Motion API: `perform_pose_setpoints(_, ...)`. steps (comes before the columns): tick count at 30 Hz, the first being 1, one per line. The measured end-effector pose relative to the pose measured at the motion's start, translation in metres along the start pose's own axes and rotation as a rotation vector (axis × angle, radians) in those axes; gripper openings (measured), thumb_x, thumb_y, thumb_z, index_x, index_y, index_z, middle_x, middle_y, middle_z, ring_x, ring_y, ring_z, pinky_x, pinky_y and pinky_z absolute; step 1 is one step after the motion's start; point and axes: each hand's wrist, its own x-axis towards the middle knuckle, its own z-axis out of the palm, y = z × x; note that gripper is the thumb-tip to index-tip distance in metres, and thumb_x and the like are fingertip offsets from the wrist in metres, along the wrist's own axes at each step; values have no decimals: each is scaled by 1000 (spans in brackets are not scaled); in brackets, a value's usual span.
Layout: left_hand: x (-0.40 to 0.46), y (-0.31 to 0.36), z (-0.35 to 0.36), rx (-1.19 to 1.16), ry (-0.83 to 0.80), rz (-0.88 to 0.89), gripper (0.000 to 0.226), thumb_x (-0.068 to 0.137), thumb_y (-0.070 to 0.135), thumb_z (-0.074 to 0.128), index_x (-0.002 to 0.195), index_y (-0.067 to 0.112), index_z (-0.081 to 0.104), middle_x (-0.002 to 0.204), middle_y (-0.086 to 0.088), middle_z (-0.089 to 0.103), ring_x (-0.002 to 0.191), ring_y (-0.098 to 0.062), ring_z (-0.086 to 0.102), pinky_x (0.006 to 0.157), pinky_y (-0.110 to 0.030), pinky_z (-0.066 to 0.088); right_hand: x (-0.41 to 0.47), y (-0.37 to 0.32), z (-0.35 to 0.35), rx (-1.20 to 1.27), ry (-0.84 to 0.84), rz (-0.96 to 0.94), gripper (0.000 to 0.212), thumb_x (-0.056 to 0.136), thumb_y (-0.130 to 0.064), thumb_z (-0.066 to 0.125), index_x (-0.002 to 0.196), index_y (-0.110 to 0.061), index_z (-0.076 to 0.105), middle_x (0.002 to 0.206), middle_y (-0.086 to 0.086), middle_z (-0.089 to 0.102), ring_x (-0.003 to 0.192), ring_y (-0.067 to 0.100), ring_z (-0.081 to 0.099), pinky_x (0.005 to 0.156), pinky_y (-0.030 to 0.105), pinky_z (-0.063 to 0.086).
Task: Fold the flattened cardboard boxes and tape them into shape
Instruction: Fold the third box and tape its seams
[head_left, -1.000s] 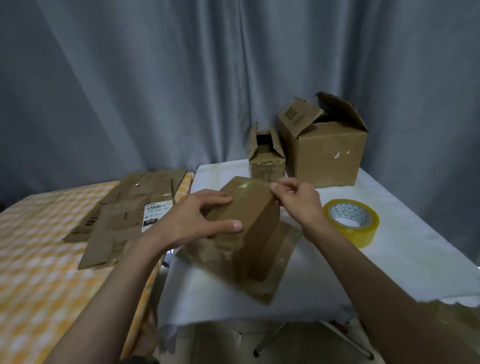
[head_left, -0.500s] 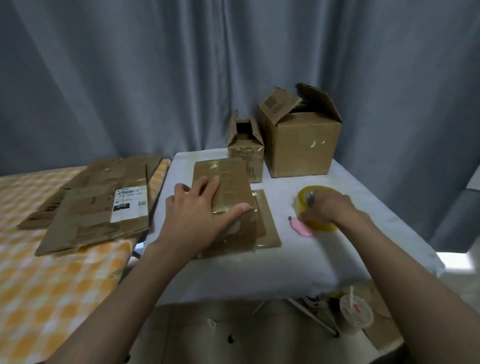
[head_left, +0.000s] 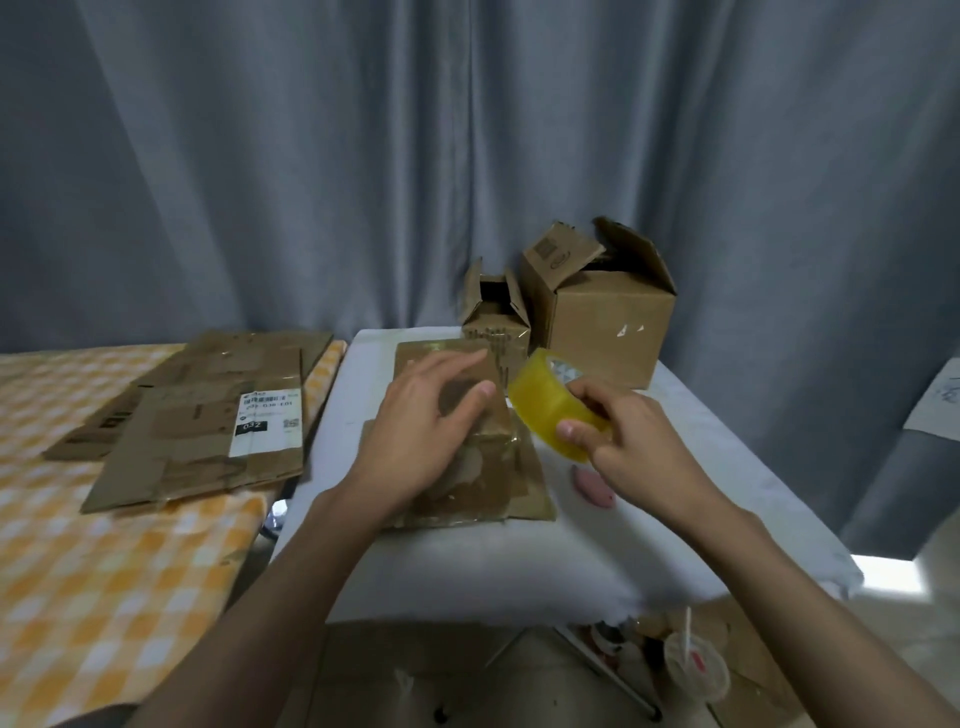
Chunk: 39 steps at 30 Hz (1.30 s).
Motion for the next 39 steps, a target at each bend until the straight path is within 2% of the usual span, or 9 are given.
perform_pose_setpoints(5,0,13,5,-83,-7,-7,35,101,39,49,130,27,65,127,10,62,115,1,51,96,-10,36,-12,-11,-4,-1,-38,-60,15,93,-17,66,108,-17,63,95,-4,60,87,16,53,66,21,33)
perform_pose_setpoints(13,-2,37,9,-139,61,-2,13,92,21,69,102,20,77,100,10,71,94,1,62,80,-6,44,-25,-3,-11,18,-56,-75,15,94,-21,65,109,-23,61,95,-11,57,86,4,52,68,16,34)
perform_pose_setpoints(20,-1,49,18,-250,89,-195,4,90,17,70,89,14,72,84,6,70,79,-6,63,67,-10,49,-31,-4,-20,5,-74,-60,5,96,-31,60,97,-26,60,85,-9,60,79,6,54,63,18,38)
perform_pose_setpoints(23,3,50,15,-358,81,-270,10,95,12,63,87,12,69,81,0,72,79,-14,66,70,-17,54,-28,-4,-27,68,-21,79,30,94,-44,62,81,-16,59,71,0,62,65,9,54,58,21,37)
perform_pose_setpoints(27,7,49,10,-514,32,-377,13,98,11,59,88,8,67,76,-1,69,70,-11,63,64,-20,53,-20,-6,-41,451,-60,305,70,79,-69,67,88,0,66,91,21,69,71,20,64,72,31,48)
perform_pose_setpoints(31,11,45,-8,-725,-41,-492,21,94,17,65,74,11,66,62,1,63,60,-7,58,60,-17,51,-20,-8,-39,629,-267,301,62,79,-74,62,92,-15,78,95,23,73,83,40,65,94,52,51)
perform_pose_setpoints(33,7,39,-16,-727,-48,-517,22,88,21,72,70,12,65,60,1,61,58,-8,56,63,-20,51,-18,-7,-33,664,-325,299,67,76,-76,65,102,-15,76,103,33,67,84,38,57,97,50,51)
perform_pose_setpoints(37,1,28,-27,-758,57,-581,18,86,18,74,74,8,63,58,0,60,55,-9,53,61,-19,49,-6,-7,-33,675,-282,333,54,71,-72,71,100,-27,79,86,15,67,76,22,62,79,45,53)
perform_pose_setpoints(39,-2,18,-33,-745,124,-599,17,87,18,73,79,6,65,60,-1,60,53,-8,54,58,-18,49,1,-2,-31,468,-227,348,66,63,-79,70,81,-15,74,73,2,63,63,8,60,65,25,51)
